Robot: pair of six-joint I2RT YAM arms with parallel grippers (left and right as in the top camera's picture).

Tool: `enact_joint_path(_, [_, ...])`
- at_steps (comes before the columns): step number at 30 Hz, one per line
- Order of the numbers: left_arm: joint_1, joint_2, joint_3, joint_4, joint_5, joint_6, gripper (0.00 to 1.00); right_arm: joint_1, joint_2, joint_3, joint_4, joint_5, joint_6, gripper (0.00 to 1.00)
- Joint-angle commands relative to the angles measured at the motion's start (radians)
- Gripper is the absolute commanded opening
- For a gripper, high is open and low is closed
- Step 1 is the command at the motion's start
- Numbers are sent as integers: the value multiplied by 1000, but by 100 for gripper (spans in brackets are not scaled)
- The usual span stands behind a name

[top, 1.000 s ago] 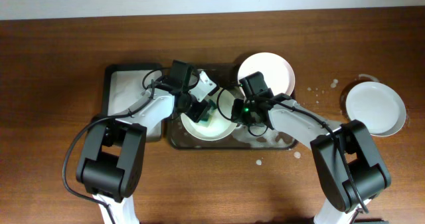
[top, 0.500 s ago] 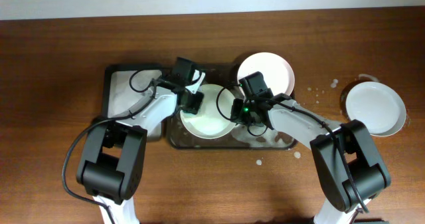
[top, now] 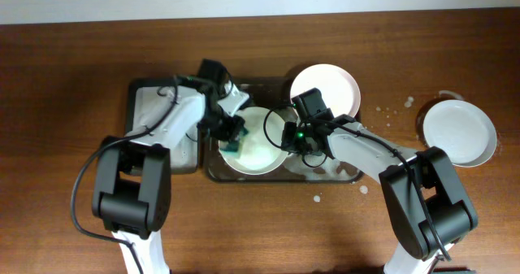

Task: Clean dirty plates on tray and stack at the side
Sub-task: 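Lift the cream plate with the right gripper, move sponge back left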

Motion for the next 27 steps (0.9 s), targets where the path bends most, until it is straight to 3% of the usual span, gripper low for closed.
enact_joint_path(1, [43, -12, 226, -138, 31, -22, 0, 3, 9, 2, -3, 3, -3, 4])
enact_joint_path(6, [108, -33, 508, -342, 28, -39, 0, 3, 7, 2, -3, -2, -3, 4])
enact_joint_path(12, [224, -66, 534, -393, 8, -91, 0, 5, -159, 10, -26, 51, -114, 4])
enact_joint_path(17, [260, -64, 484, -416, -42, -91, 0, 7, -387, 10, -111, 291, -135, 4])
enact_joint_path(20, [260, -64, 416, -376, -42, -92, 0, 45, -496, 10, -165, 541, -176, 4])
enact_joint_path(24, [260, -64, 291, -277, -42, -114, 0, 186, -538, 10, -216, 974, -216, 4])
enact_joint_path(27, [260, -64, 199, -212, -42, -124, 0, 305, -515, 10, -217, 1190, -225, 4])
